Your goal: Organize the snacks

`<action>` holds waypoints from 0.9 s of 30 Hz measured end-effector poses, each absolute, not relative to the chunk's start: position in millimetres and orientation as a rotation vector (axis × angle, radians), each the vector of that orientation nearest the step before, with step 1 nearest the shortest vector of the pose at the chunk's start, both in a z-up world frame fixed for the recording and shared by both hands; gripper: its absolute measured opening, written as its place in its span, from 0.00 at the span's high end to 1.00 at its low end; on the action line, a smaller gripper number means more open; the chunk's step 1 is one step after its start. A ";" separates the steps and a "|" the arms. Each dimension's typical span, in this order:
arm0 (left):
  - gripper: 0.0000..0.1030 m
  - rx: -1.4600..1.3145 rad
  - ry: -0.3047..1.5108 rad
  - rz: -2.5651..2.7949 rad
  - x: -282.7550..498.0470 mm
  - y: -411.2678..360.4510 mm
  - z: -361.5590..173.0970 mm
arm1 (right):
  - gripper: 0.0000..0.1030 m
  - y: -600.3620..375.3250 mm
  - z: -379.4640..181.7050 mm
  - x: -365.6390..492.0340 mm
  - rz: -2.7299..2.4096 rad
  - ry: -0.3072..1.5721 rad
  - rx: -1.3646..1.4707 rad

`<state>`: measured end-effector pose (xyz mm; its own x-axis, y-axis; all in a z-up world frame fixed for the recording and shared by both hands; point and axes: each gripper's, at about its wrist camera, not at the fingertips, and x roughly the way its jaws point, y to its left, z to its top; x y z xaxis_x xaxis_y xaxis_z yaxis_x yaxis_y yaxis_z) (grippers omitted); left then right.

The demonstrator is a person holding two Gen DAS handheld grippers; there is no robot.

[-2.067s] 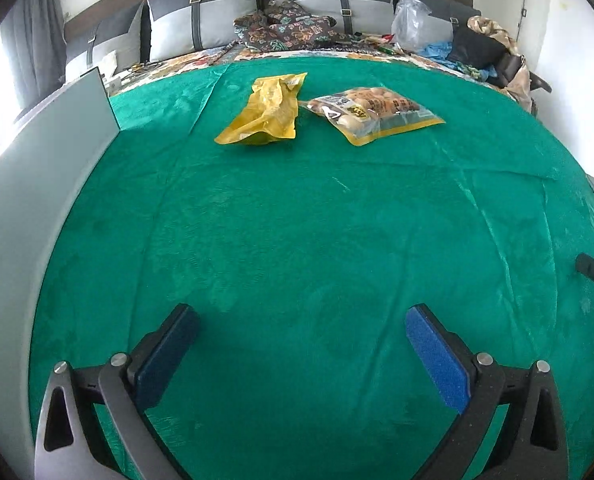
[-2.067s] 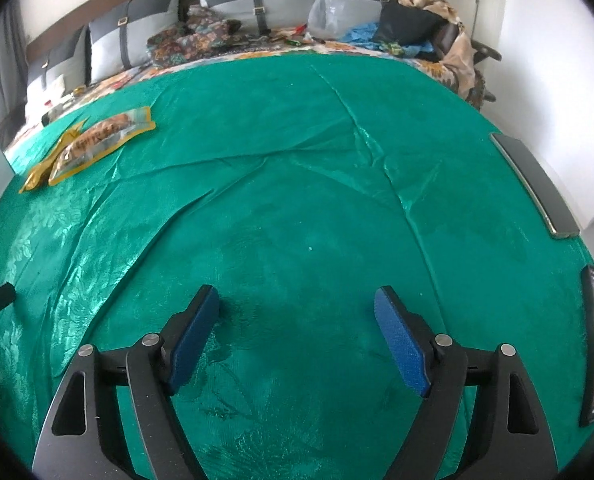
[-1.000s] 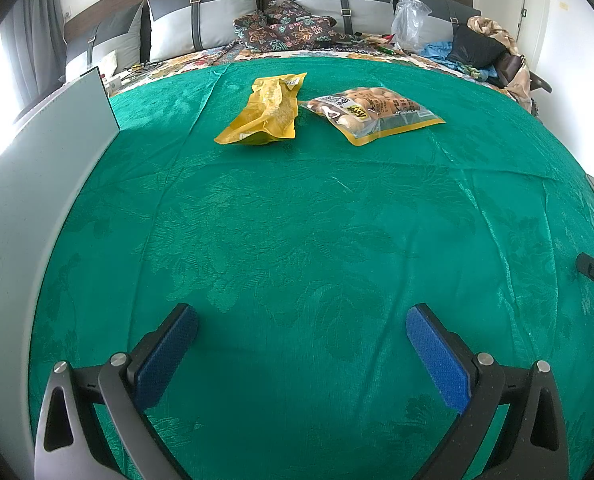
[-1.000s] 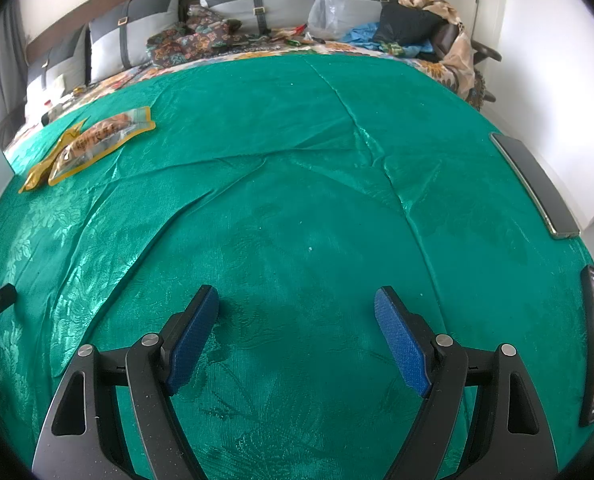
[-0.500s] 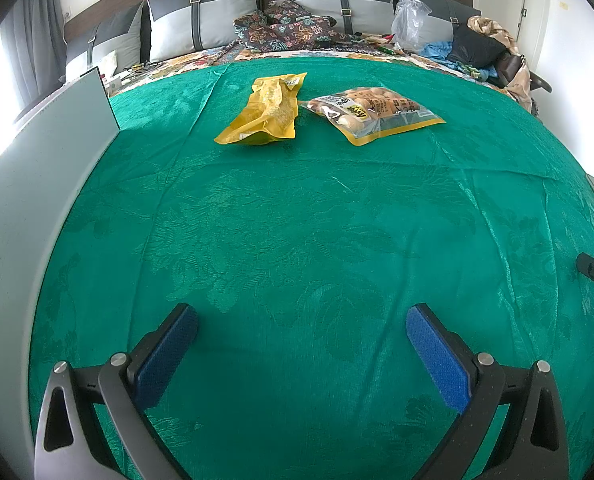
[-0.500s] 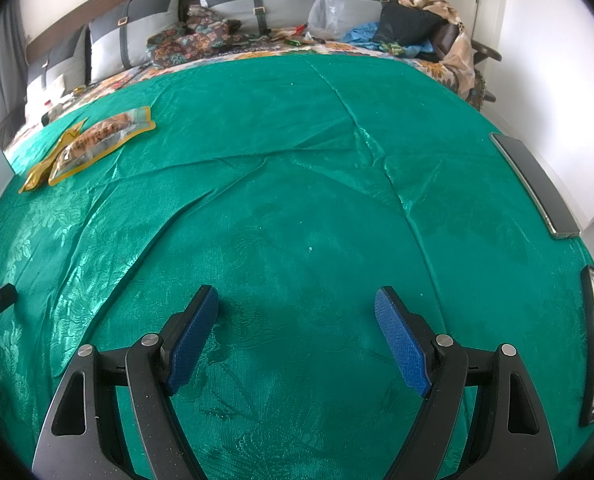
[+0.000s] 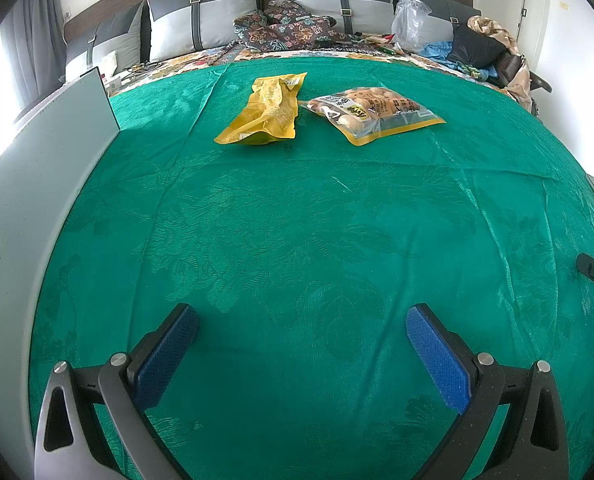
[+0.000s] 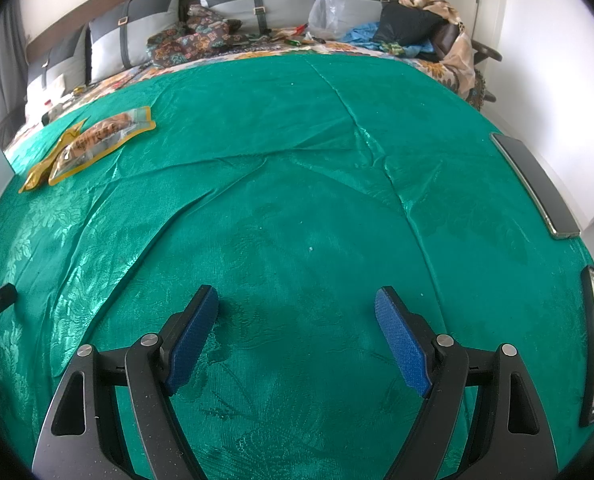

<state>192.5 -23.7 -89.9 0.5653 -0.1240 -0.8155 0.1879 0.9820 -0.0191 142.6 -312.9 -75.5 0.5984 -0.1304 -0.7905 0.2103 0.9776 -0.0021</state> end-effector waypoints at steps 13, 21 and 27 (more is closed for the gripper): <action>0.01 -0.011 0.976 -0.271 329.4 7.2 -19.4 | 0.18 -311.9 -76.0 142.2 -0.196 0.909 0.097; 0.16 -0.015 1.132 -0.205 424.9 -11.1 -74.1 | 0.17 -311.6 -75.8 142.3 -0.197 0.909 0.097; 0.54 0.038 1.075 -0.141 408.9 -1.4 -80.1 | 0.17 -311.7 -75.8 142.5 -0.198 0.910 0.097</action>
